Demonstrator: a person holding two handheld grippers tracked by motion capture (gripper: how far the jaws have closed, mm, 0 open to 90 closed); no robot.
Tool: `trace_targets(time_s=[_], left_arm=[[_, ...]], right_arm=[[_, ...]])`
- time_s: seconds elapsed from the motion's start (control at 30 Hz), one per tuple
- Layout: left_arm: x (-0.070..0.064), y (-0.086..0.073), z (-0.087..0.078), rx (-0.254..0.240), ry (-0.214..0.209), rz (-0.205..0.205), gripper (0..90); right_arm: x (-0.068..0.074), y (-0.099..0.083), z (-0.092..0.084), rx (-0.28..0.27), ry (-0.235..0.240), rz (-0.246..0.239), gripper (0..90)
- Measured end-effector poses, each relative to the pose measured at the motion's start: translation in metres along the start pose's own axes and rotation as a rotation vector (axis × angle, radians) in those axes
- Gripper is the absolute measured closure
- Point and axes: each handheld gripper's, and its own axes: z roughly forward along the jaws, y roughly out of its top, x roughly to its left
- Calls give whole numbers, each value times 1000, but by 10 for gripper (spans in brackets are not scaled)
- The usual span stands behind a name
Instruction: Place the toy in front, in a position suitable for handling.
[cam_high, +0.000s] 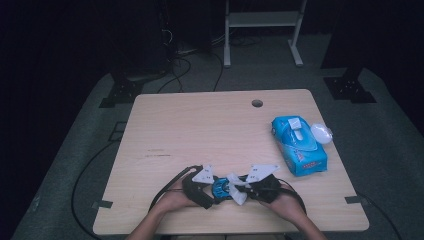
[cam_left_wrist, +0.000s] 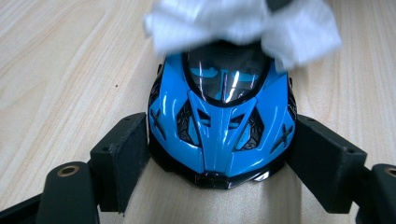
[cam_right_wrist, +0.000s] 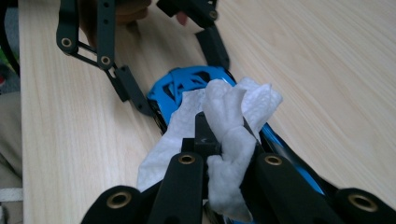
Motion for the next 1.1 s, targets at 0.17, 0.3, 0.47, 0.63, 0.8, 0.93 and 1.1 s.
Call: trace_targets(time_s=[0.17, 0.3, 0.47, 0.63, 0.8, 0.93, 1.1], left_arm=[[1, 0, 0, 1, -3, 5, 227], [0, 0, 0, -2, -3, 6, 227], [1, 1, 1, -3, -3, 6, 228], [1, 1, 1, -1, -5, 6, 233], [1, 0, 1, -7, -7, 4, 233], [1, 1, 1, -3, -8, 6, 234], [1, 1, 1, 1, -9, 12, 234]], right_arm=[[6, 10, 18, 5, 48, -16, 841], [7, 12, 19, 13, 68, -18, 841], [3, 10, 15, 21, 79, -4, 841], [7, 19, 28, 49, 116, -34, 840], [4, 26, 30, 81, 134, -39, 840], [3, 29, 33, 99, 144, -41, 840], [5, 40, 47, 124, 164, -44, 840]])
